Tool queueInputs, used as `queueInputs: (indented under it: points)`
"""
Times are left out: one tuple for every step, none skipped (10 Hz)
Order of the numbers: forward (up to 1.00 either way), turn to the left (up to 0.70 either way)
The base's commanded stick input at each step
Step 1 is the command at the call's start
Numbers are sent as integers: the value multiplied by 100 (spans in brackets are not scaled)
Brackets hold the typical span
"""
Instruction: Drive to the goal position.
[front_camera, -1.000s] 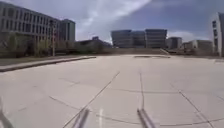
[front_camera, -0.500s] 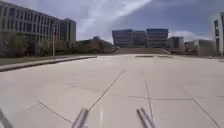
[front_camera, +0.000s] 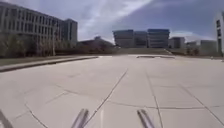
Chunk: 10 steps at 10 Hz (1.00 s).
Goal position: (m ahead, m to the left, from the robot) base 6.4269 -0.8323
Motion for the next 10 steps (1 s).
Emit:
queueInputs:
  points:
    - [50, 0]
    - [50, 0]
    - [50, 0]
    - [50, 0]
    - [50, 0]
    - [50, 0]
    - [50, 0]
    - [50, 0]
    - [50, 0]
    - [50, 0]
